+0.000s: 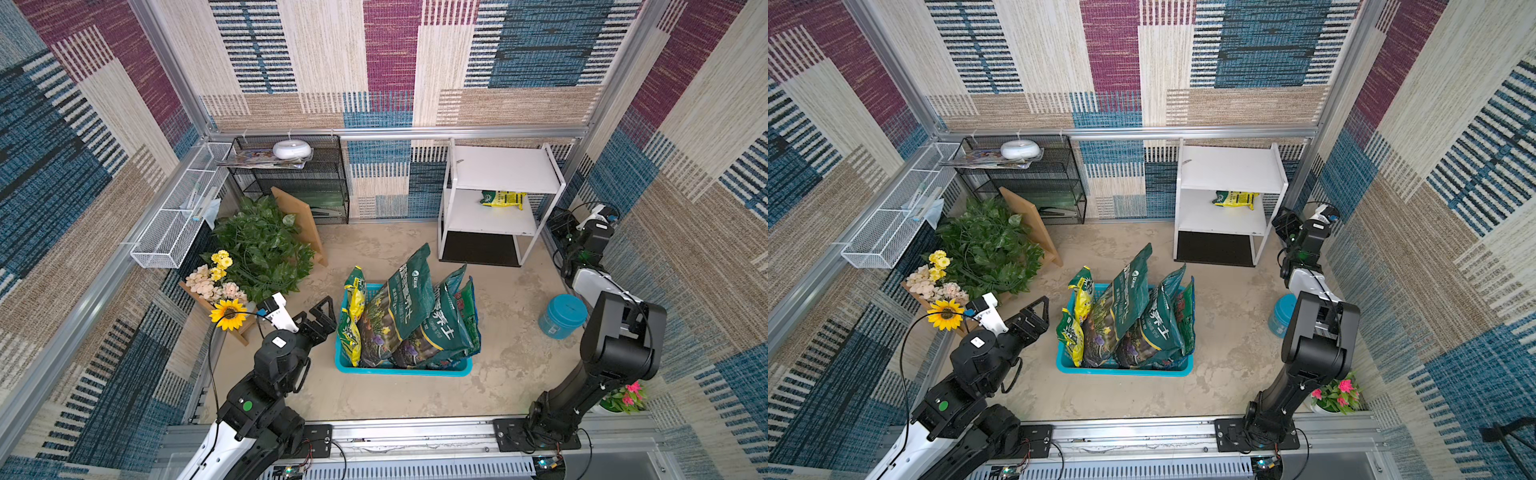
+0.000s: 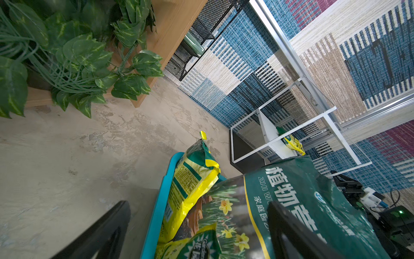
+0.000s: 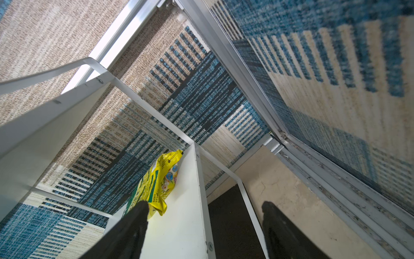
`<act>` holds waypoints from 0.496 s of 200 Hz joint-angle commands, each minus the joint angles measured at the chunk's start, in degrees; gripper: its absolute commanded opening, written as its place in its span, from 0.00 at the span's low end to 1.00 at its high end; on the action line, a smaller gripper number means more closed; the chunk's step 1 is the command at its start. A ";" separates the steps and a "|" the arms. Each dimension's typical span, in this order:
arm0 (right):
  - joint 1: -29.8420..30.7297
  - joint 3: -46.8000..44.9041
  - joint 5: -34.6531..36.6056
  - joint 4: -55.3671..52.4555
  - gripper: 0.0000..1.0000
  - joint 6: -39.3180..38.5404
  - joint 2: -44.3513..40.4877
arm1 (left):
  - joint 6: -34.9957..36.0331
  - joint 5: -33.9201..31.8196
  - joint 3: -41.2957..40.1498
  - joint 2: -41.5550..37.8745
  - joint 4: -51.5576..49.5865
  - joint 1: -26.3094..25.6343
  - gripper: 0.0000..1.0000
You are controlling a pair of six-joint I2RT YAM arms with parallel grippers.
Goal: Take down the fertilizer bag from the shelf
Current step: Pick up the fertilizer bag from the shelf.
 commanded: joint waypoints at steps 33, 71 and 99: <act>-3.22 -7.91 -13.75 18.07 0.81 9.21 7.32 | 0.77 -0.28 0.08 -0.11 0.66 0.07 0.99; -5.17 -3.26 -19.74 23.82 0.80 10.20 12.63 | 0.98 -0.50 0.00 0.75 1.13 0.10 0.99; -8.98 0.64 -24.07 30.46 0.78 17.55 16.67 | 1.22 -0.73 0.00 1.64 1.39 0.12 0.99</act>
